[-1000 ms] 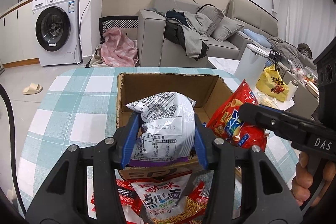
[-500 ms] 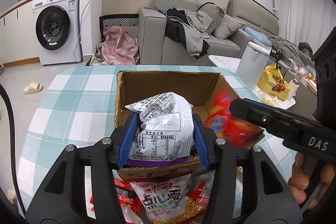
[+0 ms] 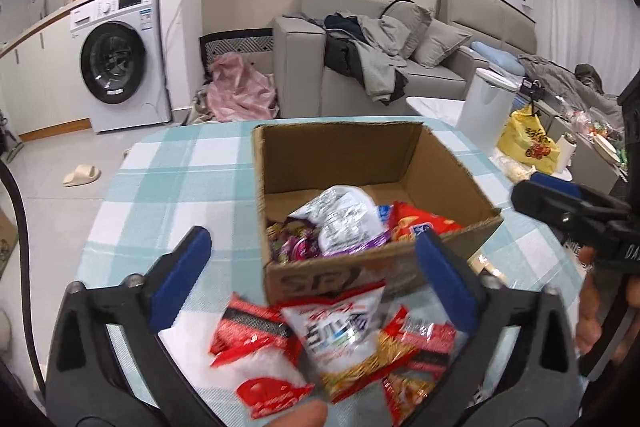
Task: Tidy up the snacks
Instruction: 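Move both open grippers back toward the remaining snack bags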
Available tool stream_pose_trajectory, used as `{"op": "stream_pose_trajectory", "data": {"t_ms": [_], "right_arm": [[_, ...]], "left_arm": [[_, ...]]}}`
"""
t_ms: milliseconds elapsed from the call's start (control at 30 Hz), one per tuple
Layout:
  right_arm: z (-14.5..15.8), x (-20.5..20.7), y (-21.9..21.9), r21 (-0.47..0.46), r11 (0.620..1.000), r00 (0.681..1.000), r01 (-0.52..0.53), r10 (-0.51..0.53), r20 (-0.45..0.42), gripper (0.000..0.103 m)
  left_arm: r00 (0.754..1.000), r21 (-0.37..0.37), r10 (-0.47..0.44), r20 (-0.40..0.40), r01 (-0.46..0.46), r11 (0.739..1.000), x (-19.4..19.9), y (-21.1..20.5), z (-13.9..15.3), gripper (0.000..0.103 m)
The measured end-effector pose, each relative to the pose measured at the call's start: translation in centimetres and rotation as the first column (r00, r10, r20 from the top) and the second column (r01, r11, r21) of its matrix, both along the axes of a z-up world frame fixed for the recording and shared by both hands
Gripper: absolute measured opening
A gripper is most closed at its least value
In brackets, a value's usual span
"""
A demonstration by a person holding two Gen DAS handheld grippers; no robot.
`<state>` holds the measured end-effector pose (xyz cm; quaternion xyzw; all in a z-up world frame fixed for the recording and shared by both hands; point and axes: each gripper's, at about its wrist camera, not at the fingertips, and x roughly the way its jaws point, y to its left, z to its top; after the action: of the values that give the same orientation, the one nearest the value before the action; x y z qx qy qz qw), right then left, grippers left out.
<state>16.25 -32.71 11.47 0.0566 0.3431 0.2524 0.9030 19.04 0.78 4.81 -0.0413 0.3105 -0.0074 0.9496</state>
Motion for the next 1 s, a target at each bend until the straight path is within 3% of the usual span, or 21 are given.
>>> {"op": "stream_pose_trajectory", "data": {"t_ms": [233, 533, 833, 1000], "right_arm": [[-1.2, -1.8, -0.6, -0.079, 0.997, 0.999, -0.023, 0.021, -0.028, 0.103], [-3.5, -3.0, -0.9, -0.102, 0.993, 0.997, -0.052, 0.046, -0.056, 0.103], [-4.6, -3.2, -0.6, -0.136, 0.990, 0.997, -0.046, 0.038, -0.060, 0.103], [-6.5, -2.5, 0.1, -0.161, 0.985, 0.992, -0.060, 0.041, -0.116, 0.103]], "left_arm": [[1.000, 0.011, 0.015, -0.019, -0.015, 1.000, -3.1, 1.2, -0.5, 0.102], [0.999, 0.026, 0.030, -0.033, -0.029, 0.999, -5.9, 1.6, -1.5, 0.102], [0.997, 0.008, 0.049, -0.062, -0.049, 0.999, -5.7, 2.6, -2.2, 0.102], [0.992, 0.007, 0.078, -0.094, -0.078, 0.997, -5.0, 3.4, -3.1, 0.102]]}}
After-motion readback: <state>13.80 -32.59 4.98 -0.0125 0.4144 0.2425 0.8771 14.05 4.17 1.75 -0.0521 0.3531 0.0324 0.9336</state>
